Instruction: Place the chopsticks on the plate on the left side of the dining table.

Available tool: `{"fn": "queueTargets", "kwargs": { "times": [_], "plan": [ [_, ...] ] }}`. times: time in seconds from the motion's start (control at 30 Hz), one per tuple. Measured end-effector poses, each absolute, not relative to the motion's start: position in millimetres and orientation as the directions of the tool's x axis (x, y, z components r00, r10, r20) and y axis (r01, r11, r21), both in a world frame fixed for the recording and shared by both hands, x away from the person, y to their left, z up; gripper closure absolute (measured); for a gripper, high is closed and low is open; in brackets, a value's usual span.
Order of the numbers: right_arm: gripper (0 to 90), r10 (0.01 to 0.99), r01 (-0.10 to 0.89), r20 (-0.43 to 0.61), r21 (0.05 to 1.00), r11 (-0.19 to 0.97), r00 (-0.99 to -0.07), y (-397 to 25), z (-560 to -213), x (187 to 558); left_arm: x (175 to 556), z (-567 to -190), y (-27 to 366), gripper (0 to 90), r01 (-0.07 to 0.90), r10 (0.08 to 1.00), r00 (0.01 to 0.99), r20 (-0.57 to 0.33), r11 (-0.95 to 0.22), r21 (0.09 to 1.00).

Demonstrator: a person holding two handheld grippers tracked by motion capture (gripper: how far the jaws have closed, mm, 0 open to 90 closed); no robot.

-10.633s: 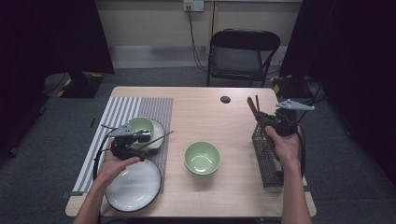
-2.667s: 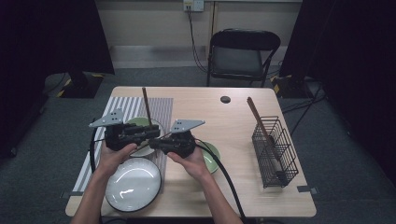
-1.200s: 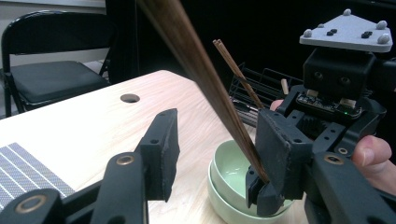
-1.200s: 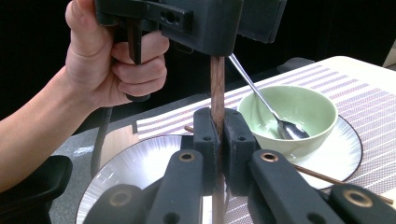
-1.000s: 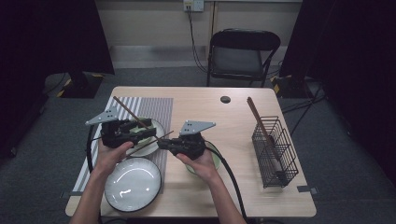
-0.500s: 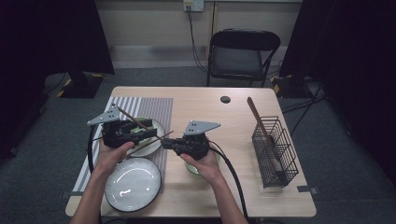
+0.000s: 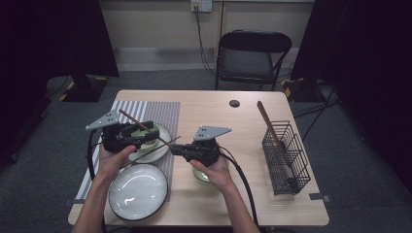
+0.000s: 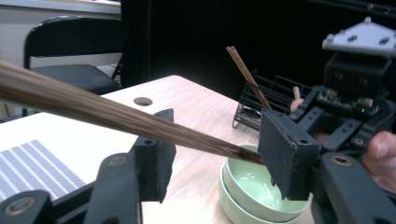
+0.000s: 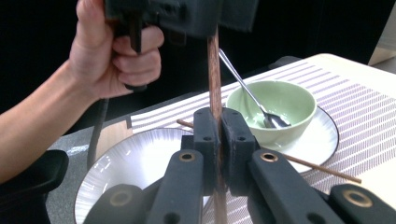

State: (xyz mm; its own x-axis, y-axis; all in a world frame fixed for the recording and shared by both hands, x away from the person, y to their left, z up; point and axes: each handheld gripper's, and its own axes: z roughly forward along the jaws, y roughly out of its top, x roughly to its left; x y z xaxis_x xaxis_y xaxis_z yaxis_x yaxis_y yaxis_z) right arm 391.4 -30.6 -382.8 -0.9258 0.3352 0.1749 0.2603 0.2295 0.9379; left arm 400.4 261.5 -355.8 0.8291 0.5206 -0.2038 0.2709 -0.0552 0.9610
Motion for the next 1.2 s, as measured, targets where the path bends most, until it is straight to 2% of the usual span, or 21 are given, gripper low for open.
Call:
{"fn": "queueTargets", "kwargs": {
  "times": [0.27, 0.5, 0.97, 1.2],
  "plan": [
    [86.3, 0.314, 0.268, 0.188, 0.934, 0.236, -0.931, -33.2, -387.1, 389.8, 402.7, -356.1, 274.2, 44.6, 0.277, 0.565, 0.793, -0.227, -0.003, 0.961],
    [86.1, 0.338, 0.254, 0.167, 0.940, 0.230, -0.926, -39.7, -382.4, 387.9, 404.2, -358.3, 273.6, 44.3, 0.277, 0.560, 0.797, -0.226, -0.007, 0.961],
    [86.4, 0.353, 0.253, 0.164, 0.942, 0.222, -0.921, -54.2, -377.3, 385.5, 410.8, -368.0, 270.1, 38.0, 0.322, 0.533, 0.800, -0.276, 0.007, 0.947],
    [86.5, 0.349, 0.259, 0.172, 0.941, 0.219, -0.921, -56.9, -379.8, 385.1, 411.0, -367.6, 272.9, 37.4, 0.317, 0.536, 0.802, -0.264, -0.007, 0.948]
  ]
}}
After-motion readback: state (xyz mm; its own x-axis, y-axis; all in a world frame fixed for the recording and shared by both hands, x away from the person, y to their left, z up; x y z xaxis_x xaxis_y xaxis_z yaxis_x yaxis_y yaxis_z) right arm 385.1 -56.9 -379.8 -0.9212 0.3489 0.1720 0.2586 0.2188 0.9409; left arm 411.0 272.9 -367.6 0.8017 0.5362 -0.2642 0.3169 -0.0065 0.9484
